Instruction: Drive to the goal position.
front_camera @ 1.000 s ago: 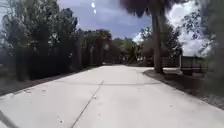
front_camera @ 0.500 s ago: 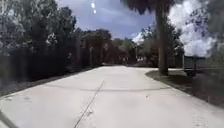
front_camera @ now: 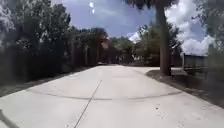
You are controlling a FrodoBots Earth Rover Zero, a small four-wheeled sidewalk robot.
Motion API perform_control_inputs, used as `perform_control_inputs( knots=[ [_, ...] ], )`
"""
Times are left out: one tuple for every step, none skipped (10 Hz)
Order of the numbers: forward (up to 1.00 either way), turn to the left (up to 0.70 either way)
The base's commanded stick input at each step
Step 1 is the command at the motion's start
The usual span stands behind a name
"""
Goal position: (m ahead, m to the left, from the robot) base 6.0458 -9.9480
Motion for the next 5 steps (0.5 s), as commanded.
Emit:
perform_control_inputs(
  knots=[
    [0.82,0.0],
    [0.83,0.0],
    [0.82,0.0],
    [0.82,0.0],
    [0.82,0.0]
  ],
)
